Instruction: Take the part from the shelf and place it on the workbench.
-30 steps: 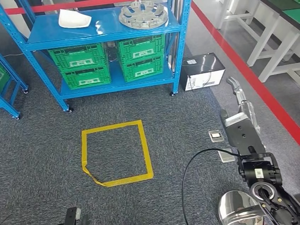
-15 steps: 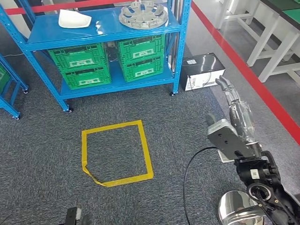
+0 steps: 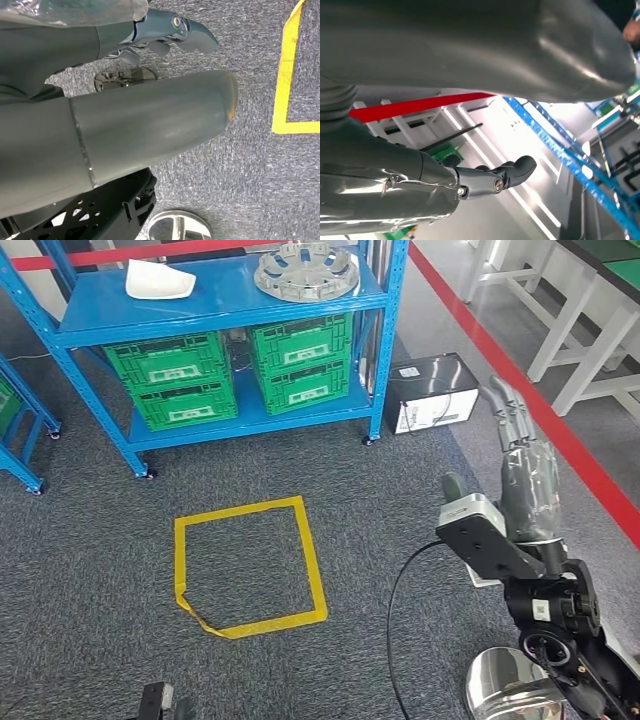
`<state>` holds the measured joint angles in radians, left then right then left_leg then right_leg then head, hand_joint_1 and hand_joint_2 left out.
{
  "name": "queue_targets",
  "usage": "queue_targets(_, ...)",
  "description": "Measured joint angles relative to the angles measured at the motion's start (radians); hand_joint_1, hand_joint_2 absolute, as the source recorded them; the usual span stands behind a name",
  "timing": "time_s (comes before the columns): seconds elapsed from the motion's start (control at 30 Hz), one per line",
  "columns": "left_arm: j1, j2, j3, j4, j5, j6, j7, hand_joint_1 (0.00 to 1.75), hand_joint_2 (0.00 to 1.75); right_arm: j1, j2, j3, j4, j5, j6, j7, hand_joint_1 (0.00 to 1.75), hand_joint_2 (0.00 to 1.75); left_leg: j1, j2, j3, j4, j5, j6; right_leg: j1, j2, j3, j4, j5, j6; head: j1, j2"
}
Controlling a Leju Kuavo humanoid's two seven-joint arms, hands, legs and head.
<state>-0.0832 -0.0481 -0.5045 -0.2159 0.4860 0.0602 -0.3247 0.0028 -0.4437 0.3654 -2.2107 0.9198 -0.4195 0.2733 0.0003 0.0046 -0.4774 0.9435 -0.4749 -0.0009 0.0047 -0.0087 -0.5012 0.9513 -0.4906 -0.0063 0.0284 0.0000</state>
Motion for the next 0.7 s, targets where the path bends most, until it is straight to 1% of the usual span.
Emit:
queue_targets(0.2, 0.002, 0.001, -0.009, 0.000, 0.017, -0.016, -0.004, 0.00, 0.00, 0.048, 0.002, -0.033, 0.010, -0.023, -0.171, 0.013, 0.00, 0.00, 0.000, 0.000, 0.000, 0.000, 0.000, 0.000, 0.000, 0.000, 0.000, 0.000, 0.000, 0.000, 0.000, 0.000)
queue_targets(0.33, 0.002, 0.003, -0.014, 0.000, 0.025, -0.021, -0.002, 0.00, 0.00, 0.076, 0.004, -0.051, 0.017, -0.019, -0.243, 0.023, 0.00, 0.00, 0.000, 0.000, 0.000, 0.000, 0.000, 0.000, 0.000, 0.000, 0.000, 0.000, 0.000, 0.000, 0.000, 0.000)
queue_targets(0.5, 0.002, 0.006, -0.020, 0.000, 0.031, -0.024, 0.004, 0.00, 0.00, 0.096, 0.006, -0.063, 0.026, -0.023, -0.267, 0.031, 0.00, 0.00, 0.000, 0.000, 0.000, 0.000, 0.000, 0.000, 0.000, 0.000, 0.000, 0.000, 0.000, 0.000, 0.000, 0.000)
queue_targets(0.7, 0.002, 0.011, -0.023, 0.000, 0.035, -0.025, 0.007, 0.00, 0.00, 0.106, 0.013, -0.072, 0.039, -0.028, -0.272, 0.033, 0.00, 0.00, -0.006, 0.000, -0.001, 0.004, -0.001, 0.002, -0.004, -0.001, 0.000, 0.000, 0.002, 0.003, -0.001, 0.000)
